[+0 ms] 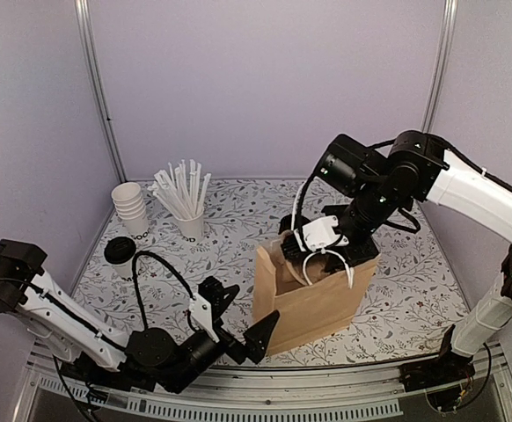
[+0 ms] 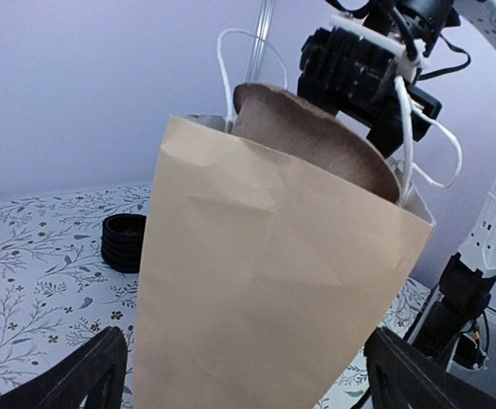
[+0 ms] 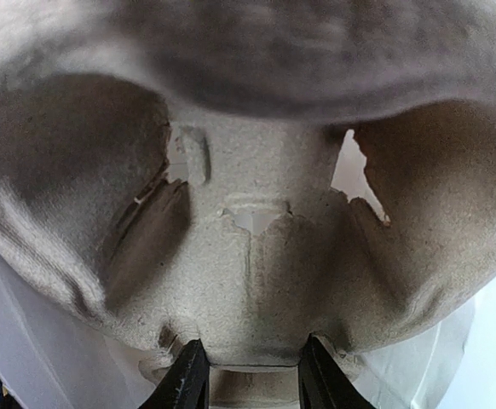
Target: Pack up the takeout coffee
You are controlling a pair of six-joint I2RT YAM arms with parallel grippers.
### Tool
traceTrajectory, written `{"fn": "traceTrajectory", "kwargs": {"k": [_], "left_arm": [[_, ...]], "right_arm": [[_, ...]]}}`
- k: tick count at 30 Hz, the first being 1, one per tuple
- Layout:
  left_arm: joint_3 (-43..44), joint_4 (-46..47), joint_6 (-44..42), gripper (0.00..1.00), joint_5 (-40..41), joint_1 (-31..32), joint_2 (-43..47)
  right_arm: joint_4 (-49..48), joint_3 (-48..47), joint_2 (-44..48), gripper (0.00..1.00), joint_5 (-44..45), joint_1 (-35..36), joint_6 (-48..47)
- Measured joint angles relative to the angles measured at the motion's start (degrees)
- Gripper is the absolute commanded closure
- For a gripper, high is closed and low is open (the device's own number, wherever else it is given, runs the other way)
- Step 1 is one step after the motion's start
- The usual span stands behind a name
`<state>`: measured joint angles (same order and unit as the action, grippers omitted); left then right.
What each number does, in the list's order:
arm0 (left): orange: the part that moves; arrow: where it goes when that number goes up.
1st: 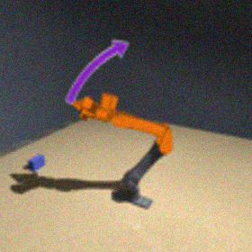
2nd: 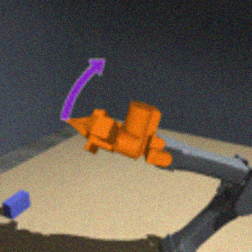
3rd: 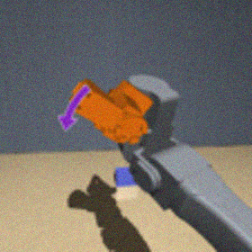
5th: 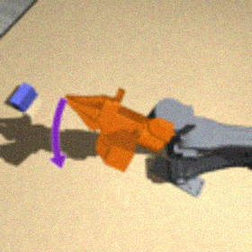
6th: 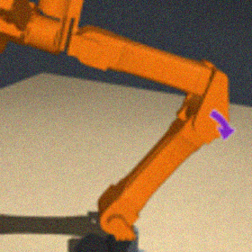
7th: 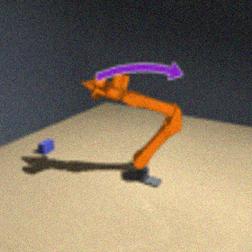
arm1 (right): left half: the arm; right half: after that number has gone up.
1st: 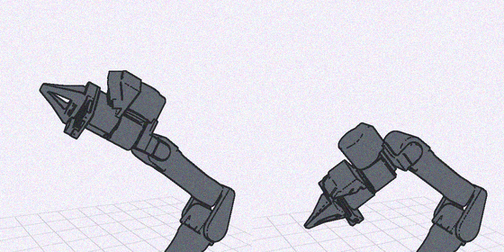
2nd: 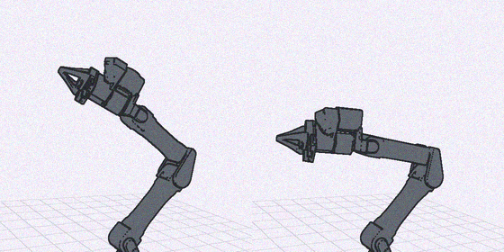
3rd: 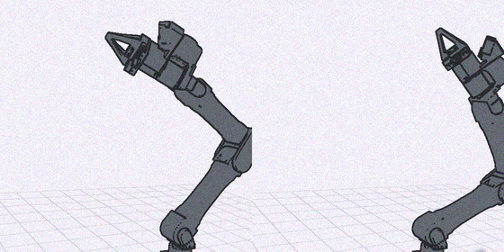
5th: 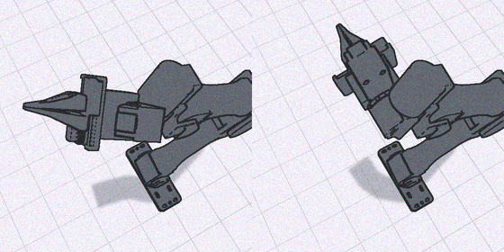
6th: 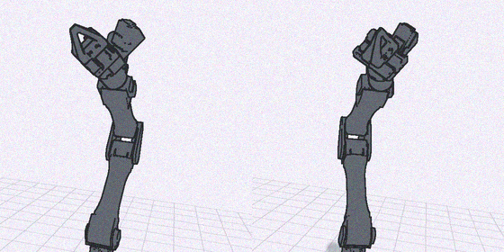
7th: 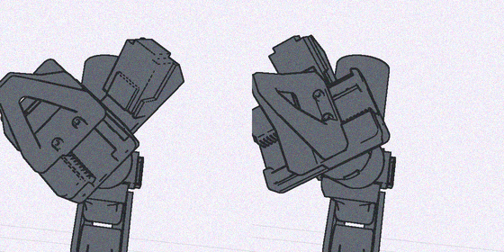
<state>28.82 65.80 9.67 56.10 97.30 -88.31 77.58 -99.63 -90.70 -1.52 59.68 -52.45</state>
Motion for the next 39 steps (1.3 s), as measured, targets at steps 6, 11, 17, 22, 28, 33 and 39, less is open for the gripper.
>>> {"fn": "traceTrajectory", "kwargs": {"k": [6,11,17,22,28,33,39], "left_arm": [[-0.39,1.46,0.26,0.00,-1.25,-0.11,0.35],[-1.27,2.10,0.28,0.01,-1.62,-0.13,0.92],[-2.34,2.54,0.26,0.01,-1.64,-0.15,2.36],[-2.58,2.56,0.20,0.00,-1.66,-0.20,2.58],[-2.78,2.67,0.17,0.01,-1.77,-0.20,2.58],[-3.69,2.93,0.15,0.01,-2.21,-0.22,3.26],[-3.85,3.23,-1.01,0.03,-2.49,-0.24,6.34]], "right_arm": [[0.09,4.02,-0.02,0.64,3.32,0.37,0.66],[0.00,4.48,-0.07,0.63,4.50,0.44,1.22],[-0.52,4.57,-0.44,0.62,5.07,0.50,2.01],[-2.03,5.57,-0.44,0.60,6.03,0.63,2.54],[-2.36,6.36,-1.20,0.60,7.52,0.70,2.64],[-3.17,7.06,-1.18,0.60,8.85,0.70,3.13],[-2.56,6.34,-0.76,0.59,8.92,0.74,3.17]]}}
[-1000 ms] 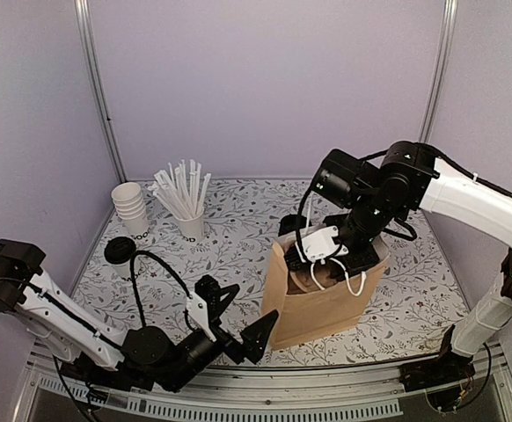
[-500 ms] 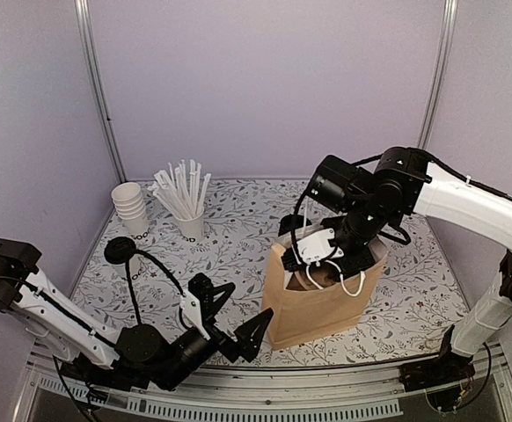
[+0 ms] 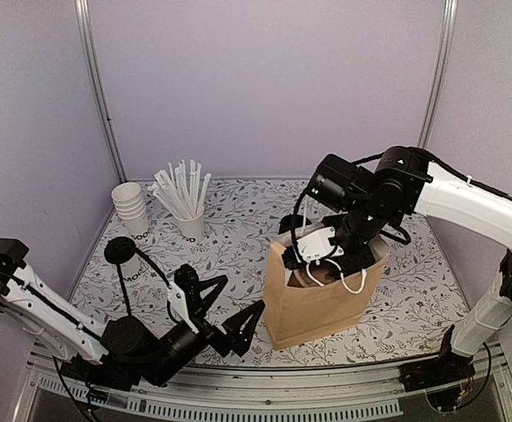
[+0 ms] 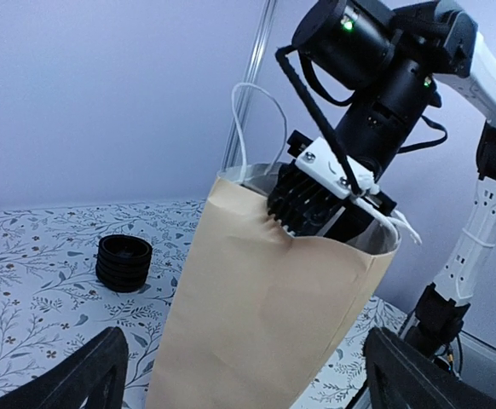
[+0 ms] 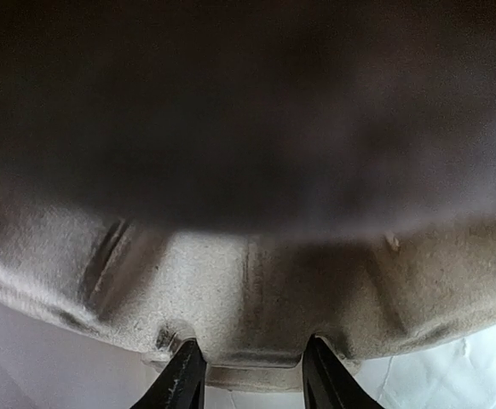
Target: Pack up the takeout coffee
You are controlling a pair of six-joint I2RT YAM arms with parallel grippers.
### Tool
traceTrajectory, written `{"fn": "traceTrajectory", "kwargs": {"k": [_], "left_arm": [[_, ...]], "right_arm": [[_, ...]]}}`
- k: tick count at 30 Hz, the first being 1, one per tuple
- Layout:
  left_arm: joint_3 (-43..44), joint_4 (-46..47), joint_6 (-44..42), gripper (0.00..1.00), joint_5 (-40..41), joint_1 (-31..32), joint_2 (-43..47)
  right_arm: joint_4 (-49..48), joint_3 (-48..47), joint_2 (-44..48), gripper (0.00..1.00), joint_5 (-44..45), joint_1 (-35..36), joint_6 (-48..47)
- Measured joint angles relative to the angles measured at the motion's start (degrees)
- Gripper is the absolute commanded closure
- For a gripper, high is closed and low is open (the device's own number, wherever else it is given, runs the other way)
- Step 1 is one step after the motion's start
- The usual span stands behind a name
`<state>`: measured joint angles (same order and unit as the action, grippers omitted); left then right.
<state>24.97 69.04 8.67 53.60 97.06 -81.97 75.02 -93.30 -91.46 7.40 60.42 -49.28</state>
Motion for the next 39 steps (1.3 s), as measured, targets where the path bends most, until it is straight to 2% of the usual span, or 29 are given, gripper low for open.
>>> {"fn": "traceTrajectory", "kwargs": {"k": [2,4,5,9,14,19,22,25,30,35,39], "left_arm": [[0.68,-2.21,0.48,0.04,0.83,-0.11,2.43],[4.04,-8.55,3.52,0.05,1.62,-0.90,5.38],[7.82,-14.86,6.86,0.06,1.66,-1.46,7.17],[17.77,-28.92,15.69,0.11,0.50,-4.61,9.38],[28.63,-48.78,27.96,0.20,-2.67,-7.19,8.11],[30.47,-61.37,37.03,0.20,-3.76,-7.41,7.32],[28.65,-64.54,39.85,0.17,-3.65,-7.43,7.85],[25.77,-64.76,38.34,0.12,-3.78,-8.13,9.92],[24.50,-62.10,26.88,0.07,-9.75,-14.58,15.30],[29.73,-63.34,16.65,0.06,-23.78,-26.82,17.16],[39.74,-68.04,9.75,0.05,-36.17,-32.87,12.22]], "right_arm": [[0.68,-0.55,0.17,0.59,-0.09,0.02,0.02],[1.38,-1.33,0.28,0.59,-0.39,0.02,0.37],[1.64,-1.60,0.33,0.59,-0.57,0.00,0.46],[2.19,-2.01,0.66,0.59,-1.36,0.02,0.98],[2.51,-2.03,1.16,0.58,-1.97,0.02,1.81],[2.60,-2.03,1.40,0.55,-2.29,0.02,1.95],[2.93,-2.71,1.44,0.51,-3.17,0.02,2.01],[3.23,-5.68,1.79,0.49,-4.09,0.02,1.95],[2.64,-11.80,4.33,0.42,-5.25,0.02,1.57],[1.33,-13.46,8.41,0.38,-7.63,0.02,0.57],[0.20,-13.09,10.58,0.34,-7.74,0.02,-0.04]]}}
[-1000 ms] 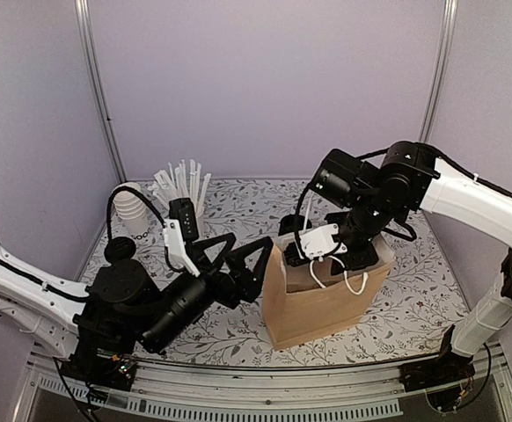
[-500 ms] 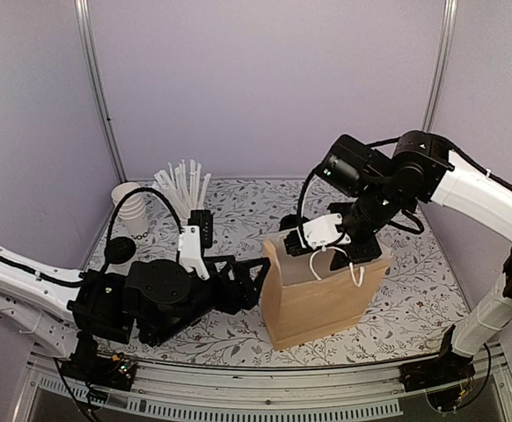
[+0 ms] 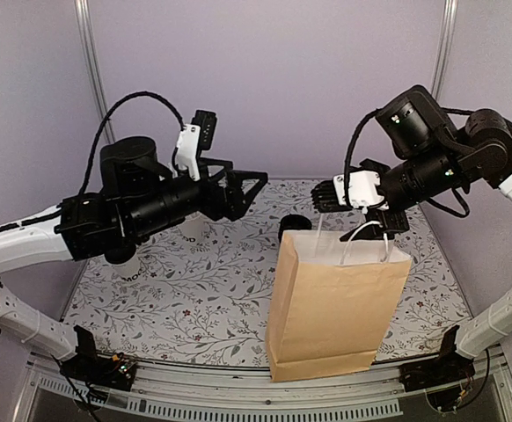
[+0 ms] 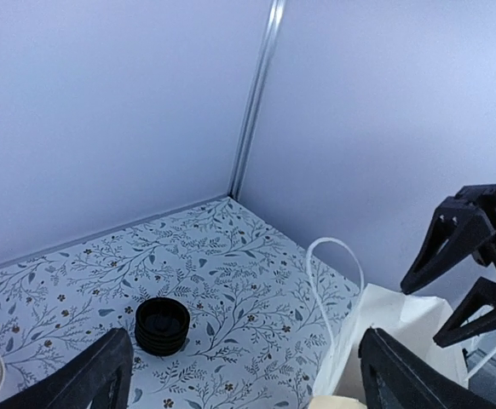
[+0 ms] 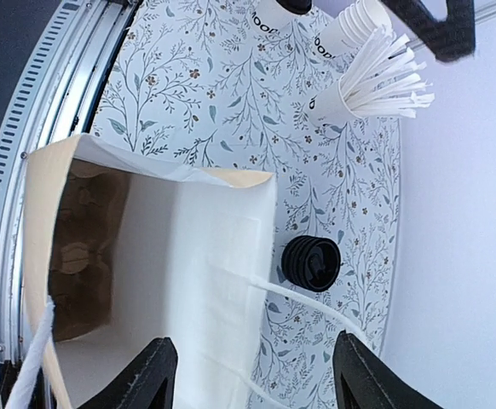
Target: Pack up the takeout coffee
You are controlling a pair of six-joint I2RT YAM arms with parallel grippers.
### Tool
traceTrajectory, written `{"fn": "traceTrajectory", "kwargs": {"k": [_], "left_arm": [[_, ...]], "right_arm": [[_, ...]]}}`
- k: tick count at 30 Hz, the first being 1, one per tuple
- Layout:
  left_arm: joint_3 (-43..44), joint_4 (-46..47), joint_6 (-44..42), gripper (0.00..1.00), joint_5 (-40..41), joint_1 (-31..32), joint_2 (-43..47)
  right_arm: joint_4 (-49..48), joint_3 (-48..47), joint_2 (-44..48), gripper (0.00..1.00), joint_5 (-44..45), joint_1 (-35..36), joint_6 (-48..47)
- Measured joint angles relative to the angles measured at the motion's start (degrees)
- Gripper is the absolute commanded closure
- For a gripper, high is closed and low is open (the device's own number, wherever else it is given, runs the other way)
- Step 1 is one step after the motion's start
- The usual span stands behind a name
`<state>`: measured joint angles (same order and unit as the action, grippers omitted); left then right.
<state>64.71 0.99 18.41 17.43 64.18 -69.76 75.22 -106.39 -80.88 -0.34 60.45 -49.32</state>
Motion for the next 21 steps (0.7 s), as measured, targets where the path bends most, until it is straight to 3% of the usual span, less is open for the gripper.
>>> {"fn": "traceTrajectory", "kwargs": {"k": [5,13,21], "left_arm": [[9.64,-4.79,-6.32,0.04,-10.29,-0.85,-8.66],[11.32,-8.55,-6.95,0.04,-22.91,-1.25,-15.34],[15.41,-16.17,2.60,0.04,-22.21,-1.46,-17.62]], "right_arm": [[-1.97,1.90,2.38,0.34,0.02,0.00,-0.46],[-2.80,2.82,1.86,0.34,-0.26,0.00,-0.39],[-2.86,2.86,1.84,0.34,-0.39,0.00,-0.39]]}}
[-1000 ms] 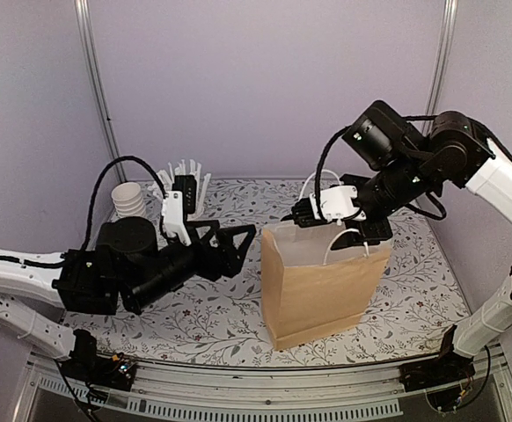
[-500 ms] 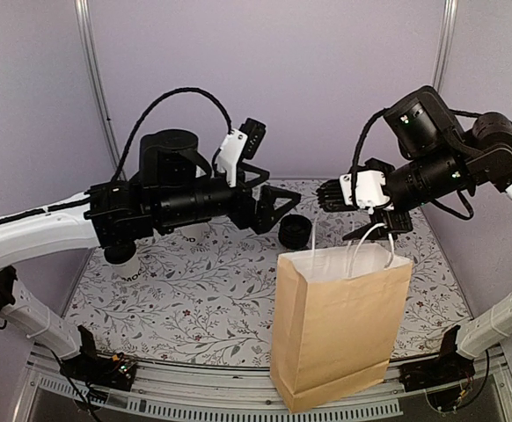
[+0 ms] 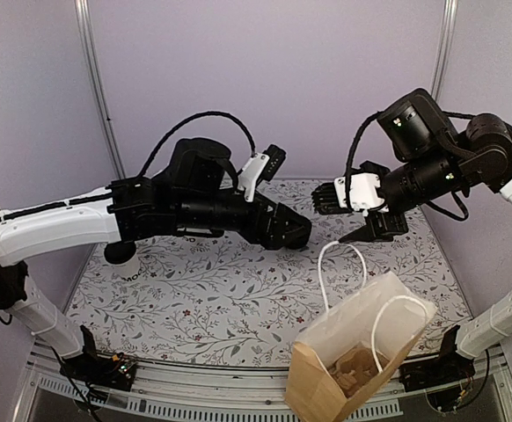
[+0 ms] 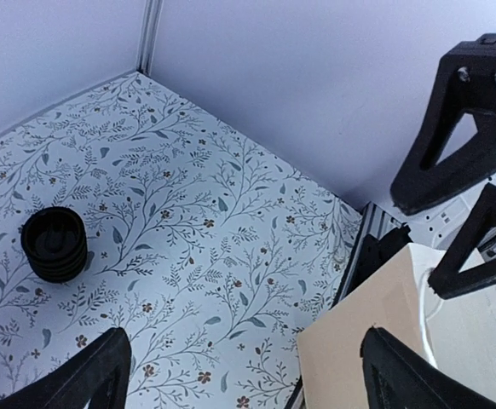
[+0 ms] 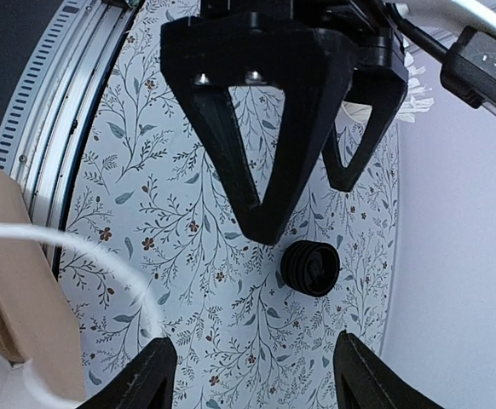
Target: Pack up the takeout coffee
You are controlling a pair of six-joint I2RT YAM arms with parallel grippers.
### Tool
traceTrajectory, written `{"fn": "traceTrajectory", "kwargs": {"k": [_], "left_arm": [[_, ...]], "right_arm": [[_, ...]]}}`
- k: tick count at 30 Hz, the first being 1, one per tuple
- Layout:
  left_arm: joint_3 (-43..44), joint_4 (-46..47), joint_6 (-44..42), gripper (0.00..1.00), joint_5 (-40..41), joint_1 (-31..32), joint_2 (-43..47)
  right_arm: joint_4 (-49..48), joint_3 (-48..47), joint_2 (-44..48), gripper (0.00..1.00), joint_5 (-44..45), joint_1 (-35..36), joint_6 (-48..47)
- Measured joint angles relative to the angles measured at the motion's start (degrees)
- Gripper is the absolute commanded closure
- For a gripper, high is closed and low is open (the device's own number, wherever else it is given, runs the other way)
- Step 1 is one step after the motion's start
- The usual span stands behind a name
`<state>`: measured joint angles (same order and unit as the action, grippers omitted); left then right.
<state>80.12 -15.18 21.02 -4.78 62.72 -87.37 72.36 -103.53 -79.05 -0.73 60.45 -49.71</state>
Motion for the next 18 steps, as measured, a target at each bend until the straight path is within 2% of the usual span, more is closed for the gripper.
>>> {"fn": "traceTrajectory", "kwargs": {"k": [6,11,15,18], "left_arm": [[-5.35,2.14,6.69,0.04,-7.04,0.26,3.72],[-6.69,5.05,7.76,0.04,-12.35,3.58,4.39],[-4.57,4.28,7.48,0.06,-12.26,9.07,3.30],[0.42,0.81,7.87,0.12,-10.12,11.52,-0.28]], "right_arm": [[0.00,0.00,-0.04,0.34,-0.04,0.00,0.00],[0.00,0.00,-0.22,0.34,0.02,0.00,0.02],[-0.37,0.22,-0.22,0.34,0.85,-0.20,0.00],[-1.05,0.48,-0.07,0.34,0.76,-1.73,-0.20]]}}
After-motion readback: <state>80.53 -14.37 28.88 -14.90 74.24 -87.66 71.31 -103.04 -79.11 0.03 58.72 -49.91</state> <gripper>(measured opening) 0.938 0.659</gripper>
